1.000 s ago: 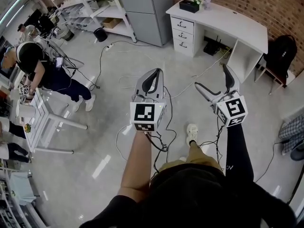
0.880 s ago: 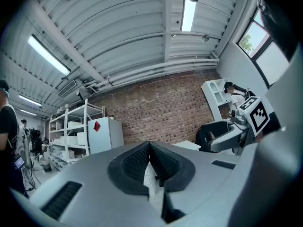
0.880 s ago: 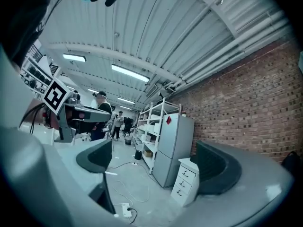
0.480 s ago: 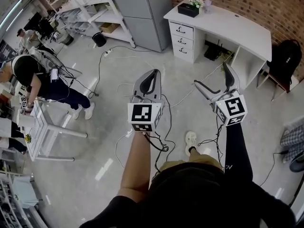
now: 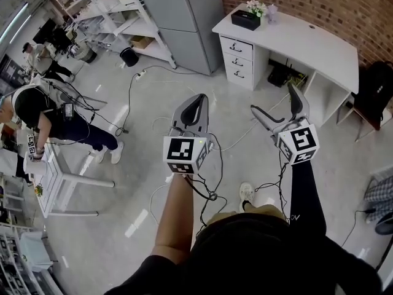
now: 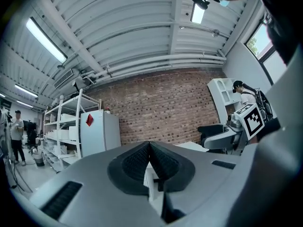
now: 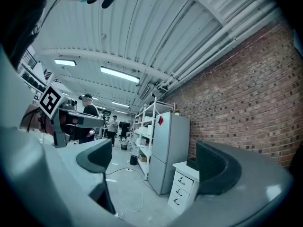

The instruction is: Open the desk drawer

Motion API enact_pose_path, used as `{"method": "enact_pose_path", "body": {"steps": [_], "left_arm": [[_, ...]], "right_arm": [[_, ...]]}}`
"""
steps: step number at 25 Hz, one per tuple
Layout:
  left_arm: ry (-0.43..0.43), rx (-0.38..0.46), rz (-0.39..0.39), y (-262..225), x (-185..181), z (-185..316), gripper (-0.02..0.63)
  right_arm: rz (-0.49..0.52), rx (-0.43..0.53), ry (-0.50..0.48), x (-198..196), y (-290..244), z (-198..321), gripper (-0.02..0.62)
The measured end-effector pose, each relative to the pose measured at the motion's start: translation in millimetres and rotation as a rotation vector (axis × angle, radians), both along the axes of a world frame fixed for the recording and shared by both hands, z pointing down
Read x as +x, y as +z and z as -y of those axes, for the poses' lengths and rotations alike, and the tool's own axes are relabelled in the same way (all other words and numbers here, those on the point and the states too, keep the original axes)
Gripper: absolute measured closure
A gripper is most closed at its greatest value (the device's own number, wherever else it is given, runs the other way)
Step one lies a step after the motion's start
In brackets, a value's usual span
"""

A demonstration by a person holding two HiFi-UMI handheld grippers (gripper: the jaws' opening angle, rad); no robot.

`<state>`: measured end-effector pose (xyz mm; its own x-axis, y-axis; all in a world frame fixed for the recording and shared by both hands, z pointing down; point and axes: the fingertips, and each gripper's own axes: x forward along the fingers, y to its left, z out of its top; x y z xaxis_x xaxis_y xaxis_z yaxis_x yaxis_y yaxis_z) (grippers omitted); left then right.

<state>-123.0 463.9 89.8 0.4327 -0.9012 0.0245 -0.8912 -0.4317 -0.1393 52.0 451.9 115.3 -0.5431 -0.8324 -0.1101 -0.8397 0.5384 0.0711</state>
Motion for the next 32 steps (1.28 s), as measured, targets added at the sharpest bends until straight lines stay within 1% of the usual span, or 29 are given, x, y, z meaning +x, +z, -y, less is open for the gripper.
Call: {"method": "enact_pose_path", "body": {"steps": [5, 10, 16, 23, 32], "left_arm": [[-0.025, 0.0, 0.01, 4, 3, 51, 0.596], [-0.033, 0.009, 0.001, 1, 12, 96, 0.595], [-0.045, 0.006, 0.005, 2, 19, 133, 0.596], [-0.058, 0.008, 0.009, 1, 22, 154, 0.596], [-0.01, 0.01, 0.032, 1, 36, 174, 0.597]], "right_arm": [[0.04, -0.002, -0.031, 4, -3, 52, 0.046], [0.025, 0.016, -0.051, 10, -11, 98, 0.046], [0.031, 0.018, -0.072, 14, -11, 140, 0.046], [0.026, 0.011, -0.077, 21, -4, 162, 0.046], [0.004, 0.008, -0.079, 21, -1, 180, 0.046]]}}
